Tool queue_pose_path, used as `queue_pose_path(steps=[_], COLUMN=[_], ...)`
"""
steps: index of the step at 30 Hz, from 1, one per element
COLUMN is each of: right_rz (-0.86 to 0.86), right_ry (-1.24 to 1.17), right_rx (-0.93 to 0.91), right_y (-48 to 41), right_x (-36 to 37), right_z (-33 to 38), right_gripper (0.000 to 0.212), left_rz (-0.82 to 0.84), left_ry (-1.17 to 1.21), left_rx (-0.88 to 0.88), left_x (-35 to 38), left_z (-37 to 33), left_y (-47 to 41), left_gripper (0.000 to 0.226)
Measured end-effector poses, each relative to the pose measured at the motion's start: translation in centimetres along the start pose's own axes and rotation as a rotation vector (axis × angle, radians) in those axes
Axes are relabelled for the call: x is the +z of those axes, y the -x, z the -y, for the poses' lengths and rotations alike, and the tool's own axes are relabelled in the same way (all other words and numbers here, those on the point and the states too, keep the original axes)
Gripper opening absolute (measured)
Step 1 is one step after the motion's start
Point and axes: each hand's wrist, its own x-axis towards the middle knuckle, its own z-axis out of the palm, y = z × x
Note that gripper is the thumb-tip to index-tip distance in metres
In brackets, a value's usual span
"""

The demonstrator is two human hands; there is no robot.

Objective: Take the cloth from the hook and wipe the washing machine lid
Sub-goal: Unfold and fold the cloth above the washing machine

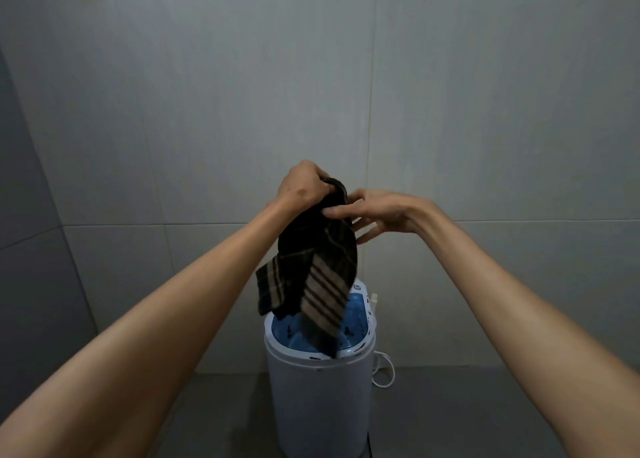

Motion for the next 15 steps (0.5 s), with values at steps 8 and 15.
queue_pose_path(steps=[8,15], right_rz=[-0.361,-0.286], right_ry=[0.164,0.250], right_rx=[-0.198,-0.134], right_y=[-1.4,-1.0], right_x=[-0.3,-1.1], right_z=[-0.4,-0.3], right_gripper=[0.011,0.011], left_rz=[0.321,0.236], left_ry=[-0.078,-0.118], left_rx=[-0.066,0.011], left_x=[-4.9,-6.0], left_z=[0.9,0.8], left_y=[0.5,0.0], left_gripper=[0.026,0.025])
